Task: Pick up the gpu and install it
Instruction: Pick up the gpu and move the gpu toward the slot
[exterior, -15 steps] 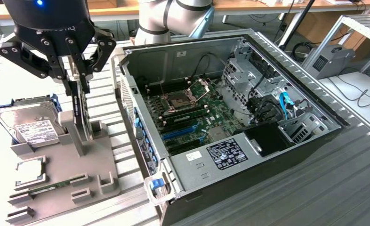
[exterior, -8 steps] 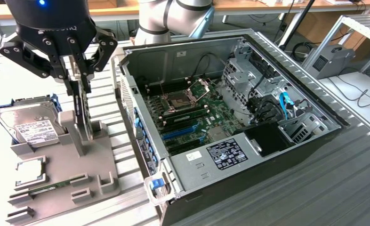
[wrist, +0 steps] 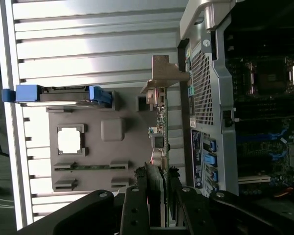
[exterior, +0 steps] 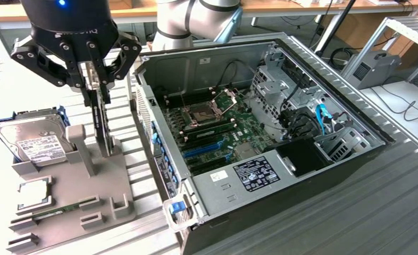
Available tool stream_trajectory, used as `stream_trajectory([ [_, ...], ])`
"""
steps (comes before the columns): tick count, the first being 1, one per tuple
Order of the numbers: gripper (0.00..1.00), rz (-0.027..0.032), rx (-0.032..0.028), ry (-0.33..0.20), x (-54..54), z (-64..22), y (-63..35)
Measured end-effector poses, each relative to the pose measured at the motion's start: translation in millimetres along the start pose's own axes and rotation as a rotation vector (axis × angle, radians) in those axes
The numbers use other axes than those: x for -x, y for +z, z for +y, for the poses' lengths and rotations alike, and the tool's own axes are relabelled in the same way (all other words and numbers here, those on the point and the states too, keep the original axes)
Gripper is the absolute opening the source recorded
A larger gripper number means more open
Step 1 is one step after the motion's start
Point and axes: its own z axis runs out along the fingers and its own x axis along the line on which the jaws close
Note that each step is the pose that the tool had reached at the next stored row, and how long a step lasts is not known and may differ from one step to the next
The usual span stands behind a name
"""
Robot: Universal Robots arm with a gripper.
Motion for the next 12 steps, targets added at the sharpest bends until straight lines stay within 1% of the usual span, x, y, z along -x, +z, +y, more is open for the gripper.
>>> stream_trajectory([
  [12, 0.28, 0.0000, 0.0000, 0.000, 15.2, 1.2, 0.3],
])
